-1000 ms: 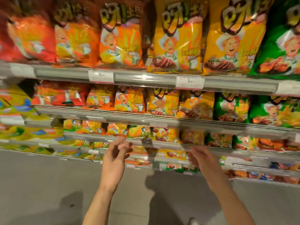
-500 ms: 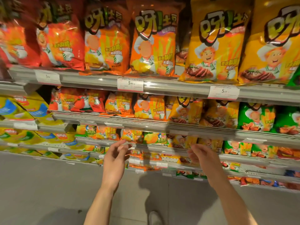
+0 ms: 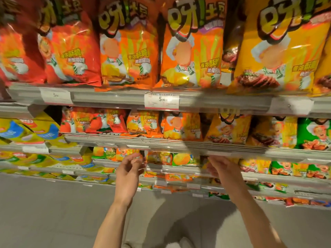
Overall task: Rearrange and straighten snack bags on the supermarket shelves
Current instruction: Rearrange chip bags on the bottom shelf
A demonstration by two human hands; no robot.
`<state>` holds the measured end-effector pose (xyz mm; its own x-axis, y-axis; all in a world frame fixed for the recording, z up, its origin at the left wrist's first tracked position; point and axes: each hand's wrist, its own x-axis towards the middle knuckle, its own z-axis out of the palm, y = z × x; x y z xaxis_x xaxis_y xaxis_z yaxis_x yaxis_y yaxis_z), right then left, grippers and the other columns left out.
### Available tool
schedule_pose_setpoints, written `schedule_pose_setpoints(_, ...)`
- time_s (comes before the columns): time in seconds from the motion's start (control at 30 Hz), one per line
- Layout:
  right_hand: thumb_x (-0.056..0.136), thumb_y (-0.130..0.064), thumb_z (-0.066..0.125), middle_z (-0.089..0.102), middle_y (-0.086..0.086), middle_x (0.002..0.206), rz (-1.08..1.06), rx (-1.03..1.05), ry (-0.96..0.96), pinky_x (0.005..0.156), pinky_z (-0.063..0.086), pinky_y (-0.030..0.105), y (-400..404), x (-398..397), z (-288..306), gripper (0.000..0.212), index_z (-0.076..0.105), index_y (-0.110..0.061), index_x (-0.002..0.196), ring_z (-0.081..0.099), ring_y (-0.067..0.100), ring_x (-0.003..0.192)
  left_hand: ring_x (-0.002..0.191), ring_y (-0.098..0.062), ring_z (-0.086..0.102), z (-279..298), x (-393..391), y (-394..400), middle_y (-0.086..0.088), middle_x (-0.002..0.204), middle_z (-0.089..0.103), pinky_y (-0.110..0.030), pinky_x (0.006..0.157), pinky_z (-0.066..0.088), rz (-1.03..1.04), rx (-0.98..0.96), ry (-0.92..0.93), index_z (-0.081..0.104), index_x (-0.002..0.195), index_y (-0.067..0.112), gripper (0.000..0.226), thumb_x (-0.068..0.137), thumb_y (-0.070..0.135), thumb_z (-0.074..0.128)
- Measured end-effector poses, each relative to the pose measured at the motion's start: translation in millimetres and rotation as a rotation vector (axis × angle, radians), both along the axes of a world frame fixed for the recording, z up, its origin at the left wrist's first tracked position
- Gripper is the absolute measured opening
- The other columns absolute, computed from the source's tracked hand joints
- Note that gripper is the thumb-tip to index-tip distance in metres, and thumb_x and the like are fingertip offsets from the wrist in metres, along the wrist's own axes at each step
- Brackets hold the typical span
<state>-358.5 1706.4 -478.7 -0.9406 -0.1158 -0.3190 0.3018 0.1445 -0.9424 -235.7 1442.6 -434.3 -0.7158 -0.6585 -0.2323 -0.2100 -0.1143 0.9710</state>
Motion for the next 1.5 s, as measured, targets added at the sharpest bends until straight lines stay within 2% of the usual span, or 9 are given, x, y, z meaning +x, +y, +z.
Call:
schedule_pose_setpoints(0.23, 0.102, -0.015, 0.06, 0.073, 0.018, 0.084, -0.152, 0.08, 0.048, 0.07, 0.053, 0.031, -37.6, 14.2, -14.5, 0.02, 0.073, -0.004, 0.091, 0.065, 0.025, 0.075, 0.113, -0.026, 0.067, -10.4, -21.9, -55.5, -0.011, 0.118, 0.071, -0.043, 0.106, 0.051, -0.192, -0.114, -0.023, 0.065, 0.112, 0.025, 0.021, 0.103, 0.009, 0.055)
schedule_pose_setpoints(0.37, 0.101, -0.013, 0.062, 0.076, -0.008, 0.072, -0.138, 0.218, 0.03, 0.074, 0.055, 0.028, -48.9, 14.8, -33.5, 0.022, 0.073, -0.025, 0.086, 0.071, 0.015, 0.072, 0.095, 0.018, 0.06, -18.5, -35.0, -69.9, 0.014, 0.107, 0.067, -0.001, 0.084, 0.042, -0.267, -0.259, -0.029, 0.06, 0.131, 0.015, 0.031, 0.103, 0.005, 0.053)
schedule_pose_setpoints(0.47, 0.102, -0.009, 0.059, 0.076, -0.009, 0.07, -0.128, 0.218, -0.015, 0.063, 0.056, 0.017, -59.3, 7.1, -49.7, 0.024, 0.072, -0.024, 0.087, 0.07, 0.007, 0.064, 0.086, 0.028, 0.055, -27.2, -39.9, -65.3, 0.023, 0.102, 0.06, 0.005, 0.075, 0.037, -0.321, -0.258, -0.053, 0.056, 0.136, 0.013, 0.035, 0.102, 0.003, 0.053)
schedule_pose_setpoints(0.6, 0.101, -0.005, 0.054, 0.061, 0.0, 0.063, 0.0, 0.272, -0.075, 0.056, 0.046, 0.018, -67.5, -9.8, -75.5, 0.029, 0.061, -0.009, 0.074, 0.055, 0.006, 0.053, 0.083, 0.02, 0.06, -36.4, -45.8, -56.9, 0.013, 0.098, 0.066, 0.001, 0.075, 0.041, -0.337, -0.243, -0.088, 0.056, 0.135, 0.015, 0.036, 0.102, 0.0, 0.053)
schedule_pose_setpoints(0.7, 0.1, -0.011, 0.054, 0.064, 0.005, 0.084, 0.115, 0.412, -0.088, 0.077, 0.052, 0.032, -68.8, -27.7, -91.8, 0.014, 0.064, -0.015, 0.092, 0.059, 0.018, 0.076, 0.081, 0.014, 0.062, -41.5, -51.8, -53.7, 0.011, 0.093, 0.068, -0.001, 0.072, 0.043, -0.279, -0.261, -0.08, 0.056, 0.128, 0.014, 0.033, 0.1, -0.002, 0.053)
schedule_pose_setpoints(0.9, 0.1, -0.015, 0.056, 0.058, 0.007, 0.082, 0.116, 0.487, 0.009, 0.064, 0.038, 0.03, -73.1, -61.0, -119.6, 0.01, 0.055, -0.011, 0.109, 0.052, 0.022, 0.071, 0.086, 0.001, 0.063, -58.3, -59.0, -49.9, 0.027, 0.084, 0.069, -0.006, 0.08, 0.045, -0.213, -0.31, -0.055, 0.054, 0.121, 0.025, 0.032, 0.1, 0.001, 0.053)
schedule_pose_setpoints(1.03, 0.101, -0.028, 0.062, 0.063, 0.006, 0.113, 0.125, 0.454, -0.04, 0.075, 0.04, 0.019, -77.8, -73.4, -134.4, 0.044, 0.051, -0.003, 0.136, 0.057, 0.021, 0.103, 0.102, -0.018, 0.067, -64.5, -57.2, -44.7, 0.018, 0.092, 0.069, -0.034, 0.095, 0.055, -0.218, -0.267, -0.051, 0.055, 0.118, 0.033, 0.037, 0.101, 0.001, 0.052)
schedule_pose_setpoints(1.2, 0.099, -0.039, 0.064, 0.044, 0.016, 0.153, 0.173, 0.524, -0.058, 0.119, 0.035, 0.044, -77.8, -81.4, -150.9, 0.066, 0.04, -0.009, 0.152, 0.039, 0.038, 0.141, 0.096, -0.019, 0.071, -64.8, -57.1, -43.3, 0.014, 0.1, 0.07, -0.034, 0.09, 0.058, -0.236, -0.206, -0.04, 0.054, 0.119, 0.032, 0.036, 0.102, 0.0, 0.05)
schedule_pose_setpoints(1.5, 0.093, -0.04, 0.071, 0.064, 0.001, 0.128, 0.084, 0.406, -0.017, 0.092, 0.041, 0.027, -77.3, -79.5, -152.2, 0.055, 0.056, -0.015, 0.14, 0.058, 0.022, 0.117, 0.095, -0.025, 0.071, -64.1, -57.0, -54.8, 0.003, 0.107, 0.068, -0.022, 0.074, 0.056, -0.264, -0.144, -0.052, 0.055, 0.12, 0.032, 0.036, 0.103, 0.001, 0.049)
